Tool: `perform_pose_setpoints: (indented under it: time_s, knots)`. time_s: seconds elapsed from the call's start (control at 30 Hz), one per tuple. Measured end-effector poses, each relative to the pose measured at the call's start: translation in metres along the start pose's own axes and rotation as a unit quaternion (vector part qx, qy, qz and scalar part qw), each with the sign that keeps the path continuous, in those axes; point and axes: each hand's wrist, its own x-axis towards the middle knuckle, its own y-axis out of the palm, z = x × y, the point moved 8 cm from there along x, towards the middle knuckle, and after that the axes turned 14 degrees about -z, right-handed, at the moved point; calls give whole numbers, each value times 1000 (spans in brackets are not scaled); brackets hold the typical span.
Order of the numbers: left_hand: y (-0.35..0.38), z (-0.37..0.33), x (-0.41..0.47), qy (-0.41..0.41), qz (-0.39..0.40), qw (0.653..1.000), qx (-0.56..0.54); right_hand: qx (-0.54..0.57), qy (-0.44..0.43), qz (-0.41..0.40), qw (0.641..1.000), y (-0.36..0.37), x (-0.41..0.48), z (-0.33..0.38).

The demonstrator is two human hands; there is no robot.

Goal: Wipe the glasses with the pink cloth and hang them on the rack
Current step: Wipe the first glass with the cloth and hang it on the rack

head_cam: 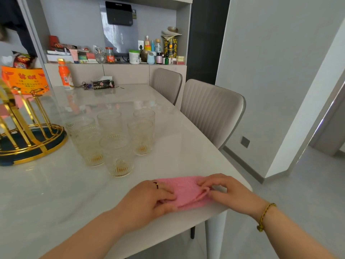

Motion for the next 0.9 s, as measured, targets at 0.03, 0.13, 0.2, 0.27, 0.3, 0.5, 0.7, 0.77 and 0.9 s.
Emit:
perform_pose_setpoints:
  time_s: [0.03,0.13,0.2,0.27,0.3,0.5,0.7,0.77,0.9]
  knots:
    - [3,1,1,-19,26,999,-6,18,16,0,1000,-1,0,1]
    - [-1,0,16,-41,20,998,33,17,75,-116,990,-17,9,-4]
    - [-6,0,29,-66,-18,995,66,-99,125,-146,976,-18,11,-9]
    - [4,4,40,-90,4,991,97,-231,150,-87,957,-6,11,-10]
    - [12,8,43,-107,37,988,107,-271,148,-67,949,-1,11,-9]
    - [19,9,48,-174,97,979,34,-175,163,-61,969,5,13,-10]
    - [-25,8,35,-268,-115,918,-269,273,161,-92,944,18,18,7]
    - [-35,10,26,-301,-161,852,-396,368,142,-58,917,36,24,19]
    - [-45,18,8,-326,-212,779,-492,493,118,-2,862,67,33,51]
